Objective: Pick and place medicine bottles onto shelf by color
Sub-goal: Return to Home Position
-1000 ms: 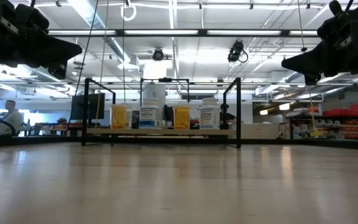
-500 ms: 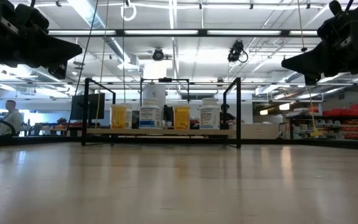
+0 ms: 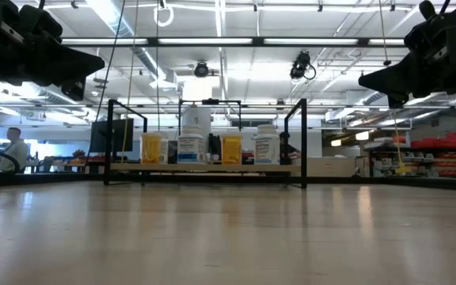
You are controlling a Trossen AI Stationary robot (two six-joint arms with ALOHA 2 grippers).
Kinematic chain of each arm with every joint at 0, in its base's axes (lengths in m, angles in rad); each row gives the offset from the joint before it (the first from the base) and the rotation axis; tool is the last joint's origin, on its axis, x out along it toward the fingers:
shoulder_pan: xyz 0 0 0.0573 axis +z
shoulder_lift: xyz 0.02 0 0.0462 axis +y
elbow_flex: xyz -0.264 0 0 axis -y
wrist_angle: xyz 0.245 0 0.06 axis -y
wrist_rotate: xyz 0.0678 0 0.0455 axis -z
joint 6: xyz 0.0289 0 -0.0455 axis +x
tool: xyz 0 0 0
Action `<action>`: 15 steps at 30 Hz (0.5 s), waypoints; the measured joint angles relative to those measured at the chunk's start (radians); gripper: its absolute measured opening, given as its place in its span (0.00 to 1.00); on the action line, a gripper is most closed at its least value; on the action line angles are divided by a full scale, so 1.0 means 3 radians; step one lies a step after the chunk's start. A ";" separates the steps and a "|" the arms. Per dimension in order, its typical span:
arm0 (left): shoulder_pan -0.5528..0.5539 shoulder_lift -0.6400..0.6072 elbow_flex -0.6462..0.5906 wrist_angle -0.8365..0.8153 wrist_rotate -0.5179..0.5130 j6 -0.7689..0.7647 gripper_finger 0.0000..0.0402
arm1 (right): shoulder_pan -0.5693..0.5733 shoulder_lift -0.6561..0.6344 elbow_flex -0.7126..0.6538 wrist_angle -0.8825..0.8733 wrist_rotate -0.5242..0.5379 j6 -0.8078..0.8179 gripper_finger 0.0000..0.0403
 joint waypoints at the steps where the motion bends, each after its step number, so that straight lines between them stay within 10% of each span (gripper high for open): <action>1: 0.0001 0.0000 0.0000 -0.0001 0.0000 -0.0001 0.09 | 0.0000 0.0000 0.0000 0.0000 0.0000 -0.0001 0.01; 15: 0.0001 0.0000 0.0000 0.0000 0.0000 0.0000 0.07 | -0.0001 0.0000 0.0001 0.0000 0.0001 -0.0001 0.01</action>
